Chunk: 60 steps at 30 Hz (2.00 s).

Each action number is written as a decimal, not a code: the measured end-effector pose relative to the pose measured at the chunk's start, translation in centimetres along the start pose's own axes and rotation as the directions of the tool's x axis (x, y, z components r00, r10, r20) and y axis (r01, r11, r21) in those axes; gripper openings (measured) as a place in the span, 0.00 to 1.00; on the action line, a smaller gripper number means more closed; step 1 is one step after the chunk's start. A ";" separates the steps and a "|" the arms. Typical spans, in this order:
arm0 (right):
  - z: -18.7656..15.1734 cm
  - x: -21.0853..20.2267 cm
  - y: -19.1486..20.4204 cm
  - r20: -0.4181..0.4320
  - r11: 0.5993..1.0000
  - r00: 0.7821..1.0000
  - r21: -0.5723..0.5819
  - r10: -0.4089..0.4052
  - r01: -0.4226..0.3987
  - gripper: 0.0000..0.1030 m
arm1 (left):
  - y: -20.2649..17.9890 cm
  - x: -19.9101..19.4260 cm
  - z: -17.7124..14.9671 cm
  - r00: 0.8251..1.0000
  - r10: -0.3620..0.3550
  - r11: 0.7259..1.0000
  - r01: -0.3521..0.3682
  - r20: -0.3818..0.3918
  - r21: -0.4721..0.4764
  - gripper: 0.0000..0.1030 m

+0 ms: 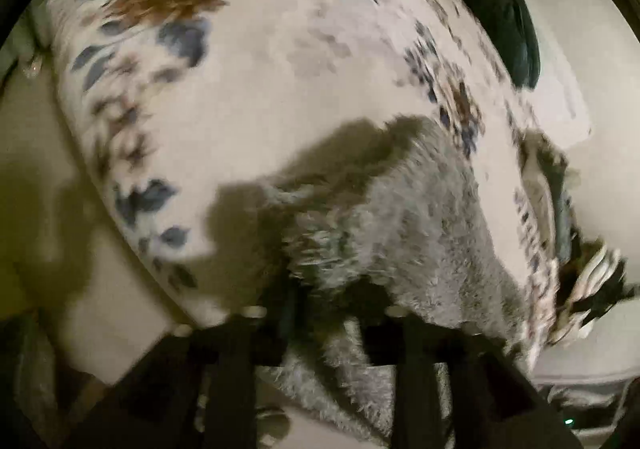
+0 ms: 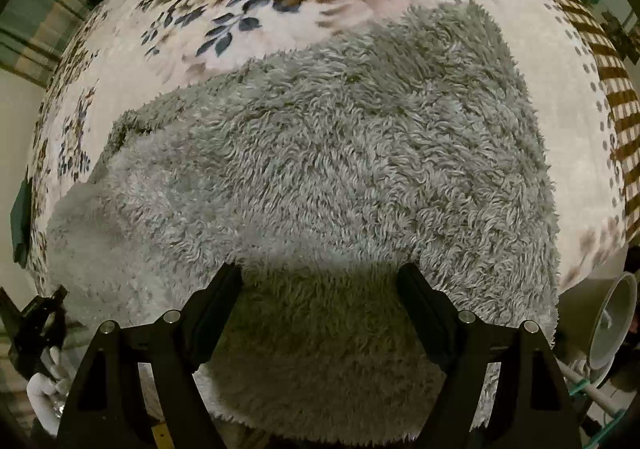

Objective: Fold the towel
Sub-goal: 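Grasp the blanket corner with the left gripper and lift it up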

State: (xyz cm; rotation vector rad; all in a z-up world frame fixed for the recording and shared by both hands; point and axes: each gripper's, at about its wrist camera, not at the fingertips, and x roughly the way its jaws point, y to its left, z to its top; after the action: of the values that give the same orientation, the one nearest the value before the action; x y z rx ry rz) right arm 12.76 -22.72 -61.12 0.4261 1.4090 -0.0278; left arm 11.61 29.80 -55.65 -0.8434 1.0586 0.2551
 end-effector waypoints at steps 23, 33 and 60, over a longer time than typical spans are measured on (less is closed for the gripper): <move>-0.3 -0.4 0.5 -0.021 1.000 0.999 0.003 -0.029 0.029 0.80 | -13.3 -6.0 -4.2 0.956 -0.162 0.946 0.079 0.245 0.314 0.14; -0.7 -5.1 -6.0 0.035 0.993 0.998 0.103 0.047 -0.050 0.80 | -31.3 -8.6 -19.0 0.918 -0.389 0.745 0.367 -0.084 0.558 0.14; 1.6 -10.2 -18.5 0.065 0.902 0.926 0.210 0.371 -0.376 0.94 | -36.7 -2.4 -26.4 0.972 0.028 0.540 0.181 -0.232 0.822 1.00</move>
State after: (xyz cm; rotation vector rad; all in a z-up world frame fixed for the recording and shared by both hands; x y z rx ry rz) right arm 7.55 -42.61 -56.22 0.8742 1.2848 0.1256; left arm 13.57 -13.21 -41.63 -0.0090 1.1732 -0.4429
